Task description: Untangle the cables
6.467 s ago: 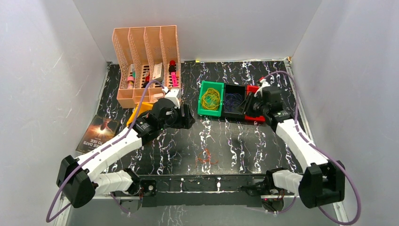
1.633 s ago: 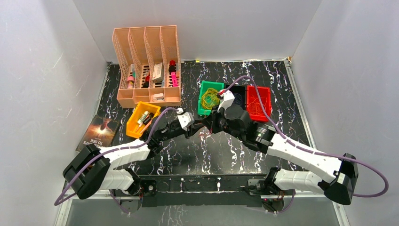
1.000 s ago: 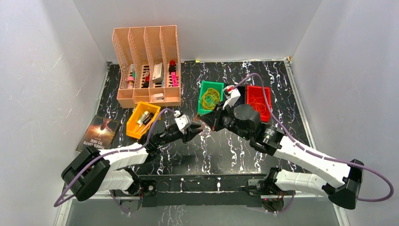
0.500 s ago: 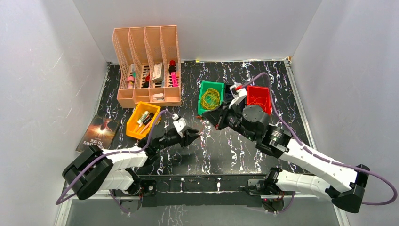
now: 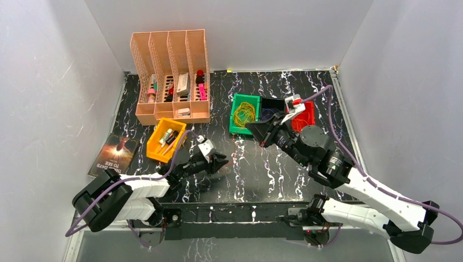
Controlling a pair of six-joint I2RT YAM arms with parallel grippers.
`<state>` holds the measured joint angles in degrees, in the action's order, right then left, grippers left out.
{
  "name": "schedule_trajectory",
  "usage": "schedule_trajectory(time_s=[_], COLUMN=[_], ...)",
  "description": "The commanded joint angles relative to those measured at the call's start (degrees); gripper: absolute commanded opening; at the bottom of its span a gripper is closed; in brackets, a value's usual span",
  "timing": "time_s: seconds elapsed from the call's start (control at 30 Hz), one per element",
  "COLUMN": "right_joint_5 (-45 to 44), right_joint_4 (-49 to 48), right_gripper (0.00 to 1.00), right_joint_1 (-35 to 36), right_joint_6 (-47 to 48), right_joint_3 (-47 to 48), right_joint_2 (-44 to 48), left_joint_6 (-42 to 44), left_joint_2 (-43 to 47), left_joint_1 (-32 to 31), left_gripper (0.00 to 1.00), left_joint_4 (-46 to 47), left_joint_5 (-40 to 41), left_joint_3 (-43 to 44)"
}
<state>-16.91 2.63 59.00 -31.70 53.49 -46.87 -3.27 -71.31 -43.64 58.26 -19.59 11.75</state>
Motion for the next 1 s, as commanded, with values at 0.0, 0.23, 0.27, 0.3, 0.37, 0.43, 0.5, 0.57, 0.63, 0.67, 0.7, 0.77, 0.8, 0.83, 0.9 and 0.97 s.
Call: schedule_trajectory(time_s=[0.0,0.23,0.27,0.3,0.37,0.43,0.5,0.57,0.63,0.67,0.7,0.77,0.8,0.83,0.9,0.97], right_joint_5=[-4.99,-10.25,-11.11,-11.82,-13.31,-15.16,-17.05,-17.81,-18.53,-18.99,-19.66,-21.69,-22.56,-24.11,-25.44,-26.82], right_joint_4=[-2.65,-0.2,0.35,0.91,2.06,3.66,6.97,11.38,14.15,14.76,15.4,16.9,17.73,18.97,20.21,21.49], right_gripper=[0.0,0.0,0.0,0.0,0.0,0.0,0.0,0.0,0.0,0.0,0.0,0.0,0.0,0.0,0.0,0.0], right_joint_1=[0.28,0.32,0.32,0.32,0.32,0.32,0.28,0.32,0.31,0.32,0.32,0.32,0.31,0.32,0.27,0.24], right_joint_6=[3.33,6.97,7.53,8.13,9.12,9.84,10.08,10.13,10.21,10.42,10.5,11.09,11.42,11.74,12.72,13.66], right_joint_3=[2.7,3.78,4.3,4.72,5.62,6.68,8.82,11.94,14.06,14.54,15.1,16.26,16.86,17.89,19.1,20.32], right_joint_2=[2.81,5.09,5.12,5.08,4.77,4.1,2.05,-0.97,-3.34,-4.11,-4.79,-6.09,-6.85,-7.63,-8.96,-10.33], left_joint_6=[-0.45,-1.77,-1.87,-1.98,-2.17,-2.67,-4.14,-5.89,-7.14,-7.91,-8.46,-9.19,-9.54,-9.97,-10.17,-10.39], left_joint_2=[1.79,2.62,2.62,2.54,2.44,2.22,2.05,1.89,1.63,1.66,1.81,2.57,3.13,3.81,5.33,6.39], left_joint_1=[-0.18,-0.13,-0.11,-0.13,-0.13,-0.13,-0.11,-0.13,-0.08,-0.1,-0.07,-0.08,-0.06,-0.1,-0.09,-0.05], left_gripper=[0.25,0.25,0.25,0.25,0.26,0.29,0.32,0.37,0.39,0.41,0.43,0.49,0.51,0.53,0.56,0.59], left_joint_4=[2.83,2.83,2.84,2.9,2.89,2.83,1.89,-1.33,-4.36,-5.59,-6.45,-7.39,-8.02,-9.01,-13.03,-18.84], left_joint_5=[2.93,7.42,7.54,7.55,7.47,7.6,8.86,11.03,12.99,13.99,14.8,16.03,16.92,18.32,20.52,23.3], left_joint_3=[-2.07,-4.61,-4.7,-4.72,-4.56,-4.25,-3.56,-1.81,-0.36,0.13,0.46,0.72,0.87,1.16,2.67,5.01])
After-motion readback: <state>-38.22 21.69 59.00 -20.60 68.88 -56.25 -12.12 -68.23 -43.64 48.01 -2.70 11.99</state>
